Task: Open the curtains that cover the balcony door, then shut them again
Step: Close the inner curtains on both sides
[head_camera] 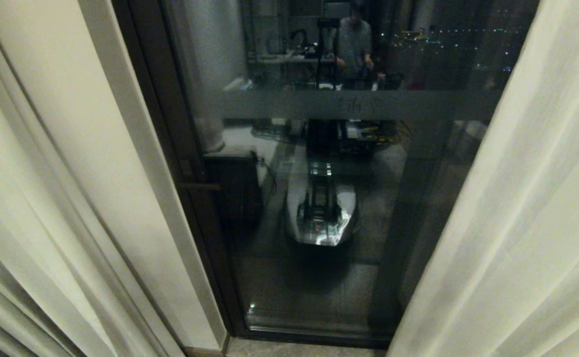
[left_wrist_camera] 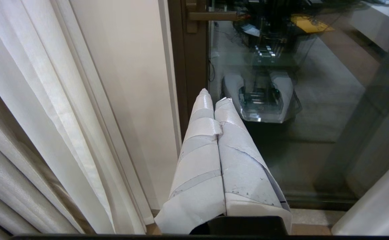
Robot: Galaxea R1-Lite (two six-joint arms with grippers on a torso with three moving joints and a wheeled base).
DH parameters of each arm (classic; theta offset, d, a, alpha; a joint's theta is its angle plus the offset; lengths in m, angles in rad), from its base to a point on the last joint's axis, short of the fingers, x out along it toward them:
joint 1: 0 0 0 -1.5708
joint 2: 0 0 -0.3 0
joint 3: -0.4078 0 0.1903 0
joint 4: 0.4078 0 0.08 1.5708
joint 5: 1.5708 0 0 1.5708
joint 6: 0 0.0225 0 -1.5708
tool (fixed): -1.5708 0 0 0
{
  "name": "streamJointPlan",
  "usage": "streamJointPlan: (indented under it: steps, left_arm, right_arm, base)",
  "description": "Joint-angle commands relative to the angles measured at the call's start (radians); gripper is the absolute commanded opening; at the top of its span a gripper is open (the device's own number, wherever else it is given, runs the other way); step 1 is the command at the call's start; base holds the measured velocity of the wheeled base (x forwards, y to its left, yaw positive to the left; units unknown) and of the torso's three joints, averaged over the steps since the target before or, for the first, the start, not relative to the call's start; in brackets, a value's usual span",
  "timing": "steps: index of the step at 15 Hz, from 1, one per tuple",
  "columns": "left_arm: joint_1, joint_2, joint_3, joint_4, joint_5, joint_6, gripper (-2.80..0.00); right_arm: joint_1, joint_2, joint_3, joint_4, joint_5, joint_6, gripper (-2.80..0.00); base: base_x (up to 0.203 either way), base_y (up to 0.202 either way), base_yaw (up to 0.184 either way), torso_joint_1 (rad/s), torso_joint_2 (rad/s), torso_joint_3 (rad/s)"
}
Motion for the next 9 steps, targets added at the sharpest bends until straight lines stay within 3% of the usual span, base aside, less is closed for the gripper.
streamJointPlan:
  steps: [1, 9]
  left_arm:
    - [0.000, 0.000, 0.000, -0.001, 0.000, 0.001, -2.80]
    - [0.001, 0.000, 0.000, -0.001, 0.000, 0.001, -2.80]
  right_arm:
    - [0.000, -0.001, 0.000, 0.000, 0.000, -0.001, -2.80]
    - [0.000, -0.001, 0.000, 0.000, 0.000, -0.001, -2.80]
  base:
    - [0.000, 0.000, 0.000, 0.000, 0.00, 0.000]
    - [0.000, 0.000, 0.000, 0.000, 0.00, 0.000]
